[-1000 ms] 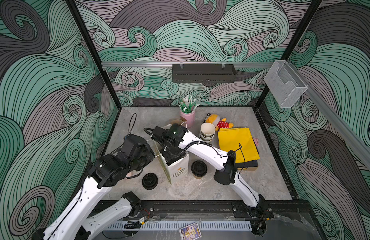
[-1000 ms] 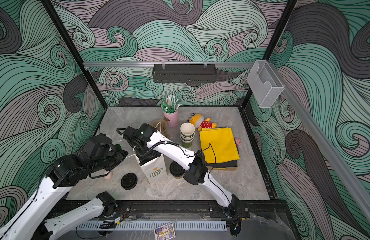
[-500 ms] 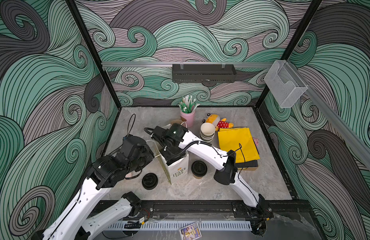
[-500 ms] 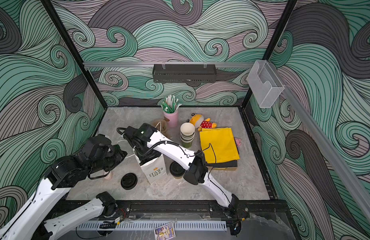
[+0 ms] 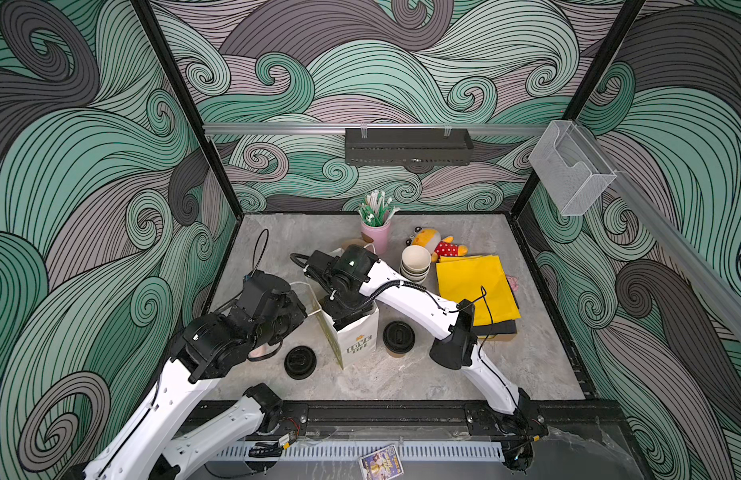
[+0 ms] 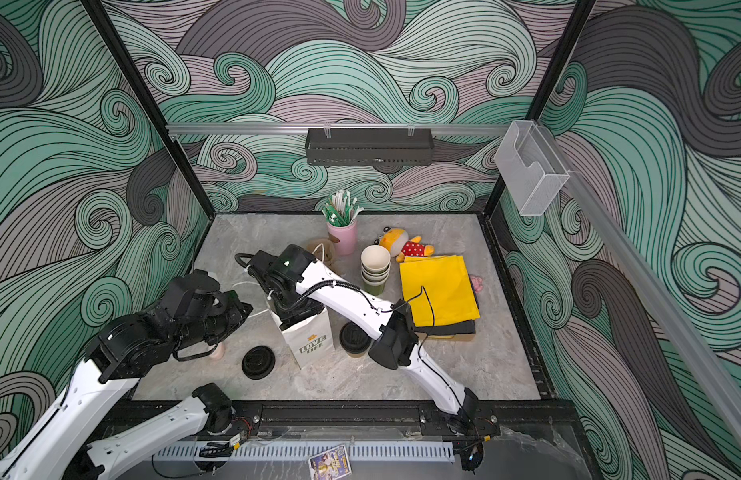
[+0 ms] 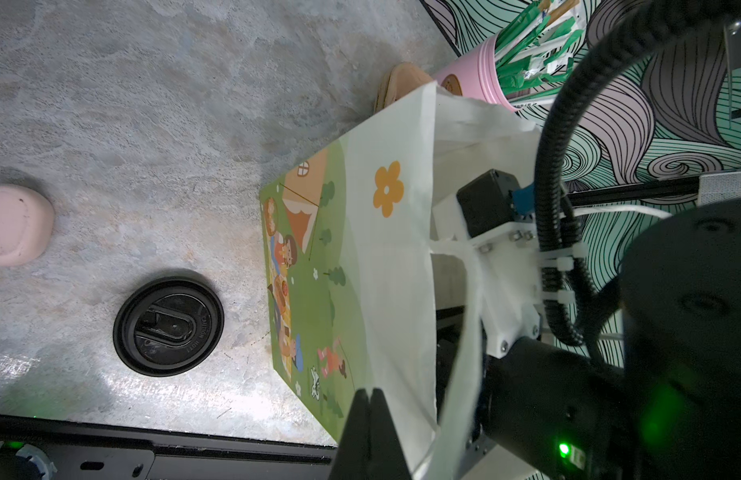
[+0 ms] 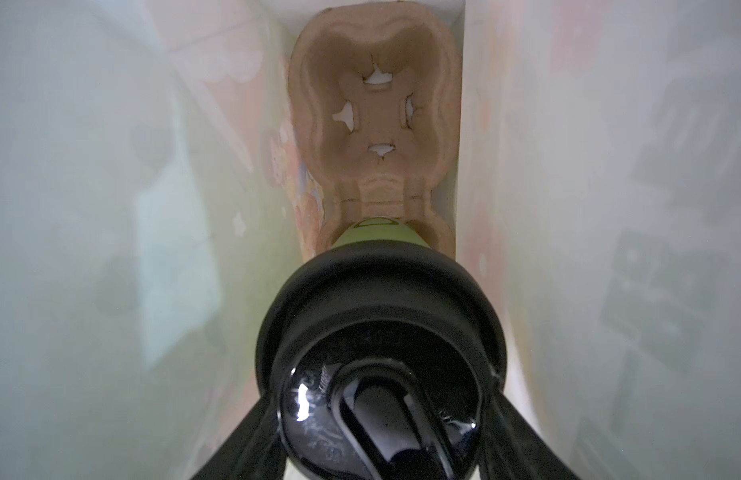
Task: Pack the takeout coffee
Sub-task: 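Lower the green cup into the carrier slot inside the bag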
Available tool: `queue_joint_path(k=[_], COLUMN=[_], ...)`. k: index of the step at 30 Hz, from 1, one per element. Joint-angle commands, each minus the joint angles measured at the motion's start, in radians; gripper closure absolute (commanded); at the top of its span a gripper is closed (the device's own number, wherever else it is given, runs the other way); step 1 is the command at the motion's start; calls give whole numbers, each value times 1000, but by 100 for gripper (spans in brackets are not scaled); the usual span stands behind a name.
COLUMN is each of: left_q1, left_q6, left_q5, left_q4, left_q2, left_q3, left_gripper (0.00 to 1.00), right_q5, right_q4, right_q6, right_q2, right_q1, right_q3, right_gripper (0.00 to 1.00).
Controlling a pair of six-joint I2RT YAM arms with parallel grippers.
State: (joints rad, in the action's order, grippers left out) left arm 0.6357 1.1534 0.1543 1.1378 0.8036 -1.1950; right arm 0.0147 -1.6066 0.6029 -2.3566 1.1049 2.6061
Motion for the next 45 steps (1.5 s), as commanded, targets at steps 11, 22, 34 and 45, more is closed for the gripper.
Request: queue_joint_path(k=[11, 22, 34, 45], left_q1=[2, 3, 2, 2], left_q6=[-9, -10, -10, -9], left_q5=[34, 35, 33, 33], left_q4=[46, 47, 40, 42], left_q2=[7, 8, 8, 5], left_q3=[-28, -25, -19, -19], left_gripper=[100, 100, 100, 100], right_q5=[45, -1, -29, -22], right_q4=[-184, -186, -191, -192], right_q6=[3, 5, 28, 24], right_q2=[-4, 8, 87, 72], right_q1=[-11, -8, 9, 11], right_q3=[-35, 18, -30, -66], right_gripper=[44, 44, 44, 44])
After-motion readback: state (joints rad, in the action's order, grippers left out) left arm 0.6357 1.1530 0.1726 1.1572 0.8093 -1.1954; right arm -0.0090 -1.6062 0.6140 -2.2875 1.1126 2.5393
